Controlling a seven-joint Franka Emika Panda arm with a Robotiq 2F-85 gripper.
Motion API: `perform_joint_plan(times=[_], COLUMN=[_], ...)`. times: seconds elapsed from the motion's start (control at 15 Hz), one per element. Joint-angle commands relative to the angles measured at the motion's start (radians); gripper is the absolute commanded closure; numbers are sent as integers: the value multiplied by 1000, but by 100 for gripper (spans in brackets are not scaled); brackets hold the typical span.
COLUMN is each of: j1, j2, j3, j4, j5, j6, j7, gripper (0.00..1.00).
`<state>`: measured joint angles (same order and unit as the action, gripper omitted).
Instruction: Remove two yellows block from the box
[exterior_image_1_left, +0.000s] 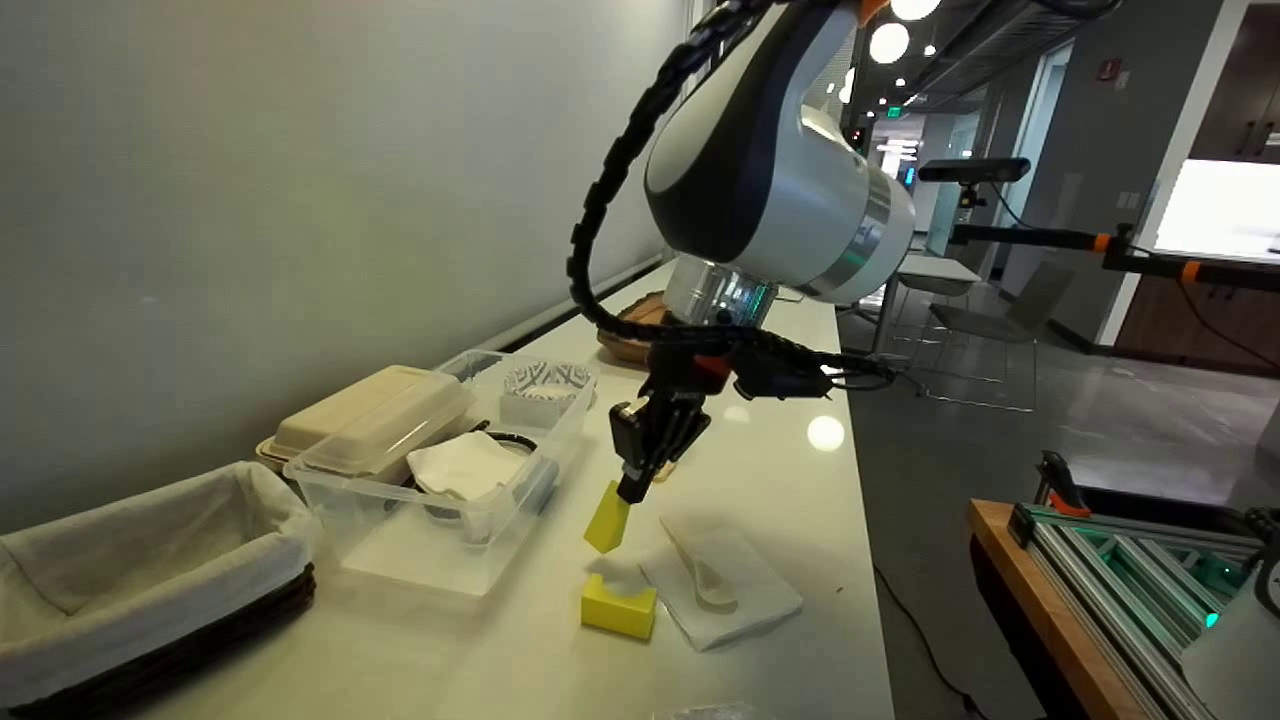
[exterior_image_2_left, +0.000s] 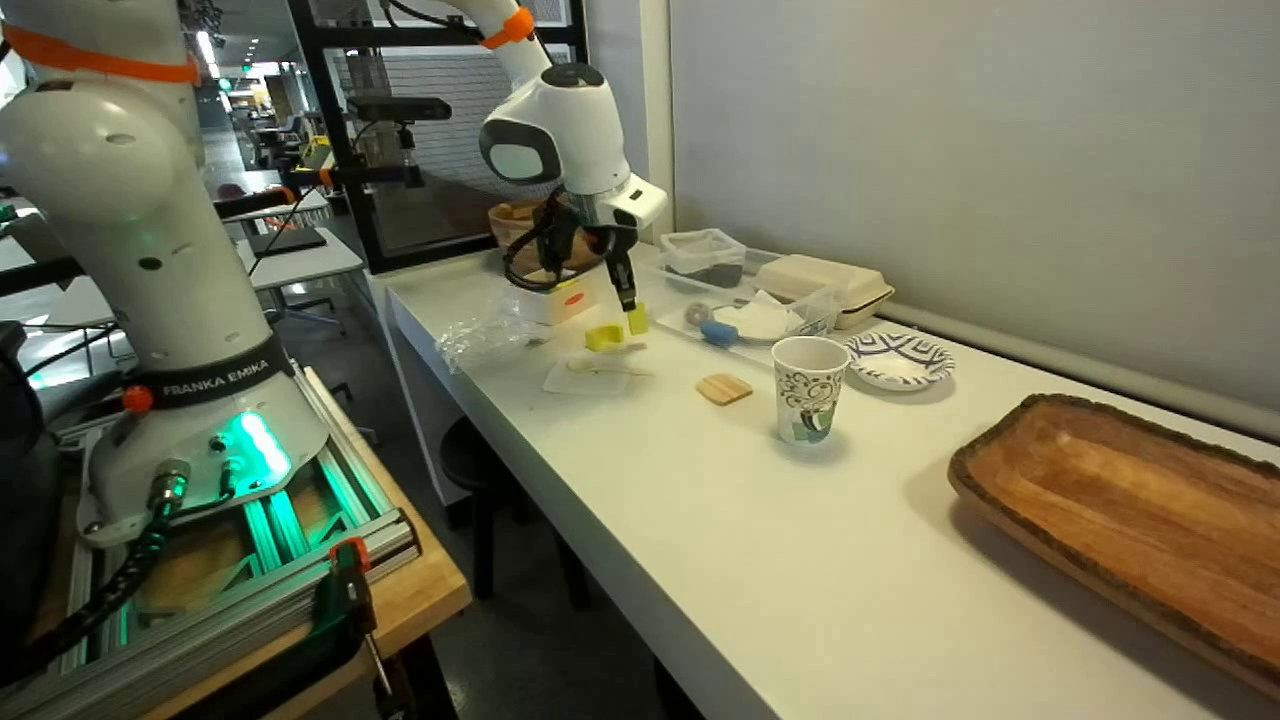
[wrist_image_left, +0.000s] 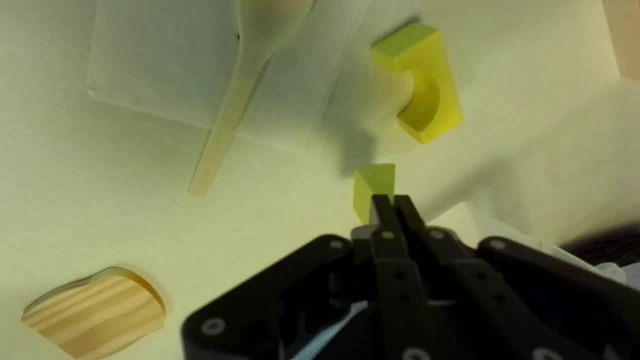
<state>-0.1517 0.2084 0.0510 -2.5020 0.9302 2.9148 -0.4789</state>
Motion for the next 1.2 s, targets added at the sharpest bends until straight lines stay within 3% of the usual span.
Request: perform_joint_plan(times=[0.0, 0.2, 0.27, 0.33, 0.73, 0.93, 1.0, 1.07, 1.13], j1=[-31, -35, -33, -24, 33, 100, 107, 198, 242], j2=[65, 97, 105, 112, 30, -55, -91, -118, -145], j3=[35, 41, 39, 33, 3, -51, -60, -152, -205], j4=[43, 58, 58, 55, 4, -48, -67, -96, -109], j5=[97, 119, 113, 95, 0, -159, -261, -345, -428], j6=[12, 6, 0, 10, -10, -3, -4, -9, -30], j7=[-110, -142, -132, -112, 21, 180, 250, 265, 293], gripper=[99, 99, 90, 69, 26, 4, 0, 0, 0])
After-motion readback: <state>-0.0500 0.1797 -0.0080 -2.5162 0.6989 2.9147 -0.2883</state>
